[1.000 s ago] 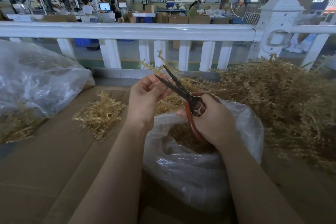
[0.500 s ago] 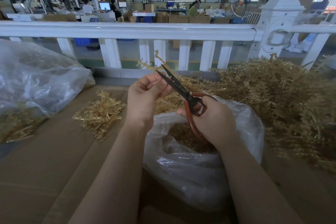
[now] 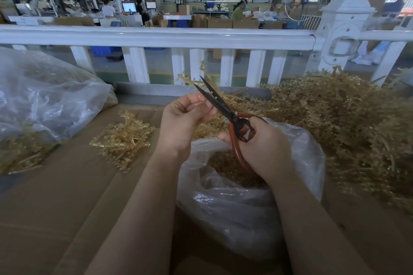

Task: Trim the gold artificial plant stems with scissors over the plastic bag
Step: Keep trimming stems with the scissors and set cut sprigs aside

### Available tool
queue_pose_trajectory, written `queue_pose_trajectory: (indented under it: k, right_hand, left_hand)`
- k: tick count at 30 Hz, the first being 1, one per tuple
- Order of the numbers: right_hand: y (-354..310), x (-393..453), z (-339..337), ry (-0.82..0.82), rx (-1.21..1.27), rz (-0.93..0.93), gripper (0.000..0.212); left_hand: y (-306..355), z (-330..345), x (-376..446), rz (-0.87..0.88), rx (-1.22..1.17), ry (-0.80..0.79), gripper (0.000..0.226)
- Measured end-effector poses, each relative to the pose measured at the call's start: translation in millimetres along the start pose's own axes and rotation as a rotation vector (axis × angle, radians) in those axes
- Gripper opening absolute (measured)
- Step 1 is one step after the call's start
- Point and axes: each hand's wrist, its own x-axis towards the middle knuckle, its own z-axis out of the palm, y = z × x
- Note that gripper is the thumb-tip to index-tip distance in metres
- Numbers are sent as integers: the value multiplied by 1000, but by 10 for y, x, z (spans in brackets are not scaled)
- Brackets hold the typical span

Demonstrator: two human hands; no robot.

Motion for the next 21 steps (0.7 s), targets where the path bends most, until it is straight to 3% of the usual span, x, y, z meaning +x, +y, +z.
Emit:
queue_pose_trajectory:
  k: [12, 17, 21]
  right_hand:
    - [-5, 5, 9, -12, 32, 13, 75]
    - [-49, 4, -42, -3, -43, 0, 78]
    - [-71, -2, -70, 8, -54, -12, 70]
  left_hand:
    - [-19, -22, 11, 40, -3, -36, 10]
    - [-44, -32, 1, 89, 106, -63, 13]
    - [-53, -12, -1, 107, 128, -88, 9]
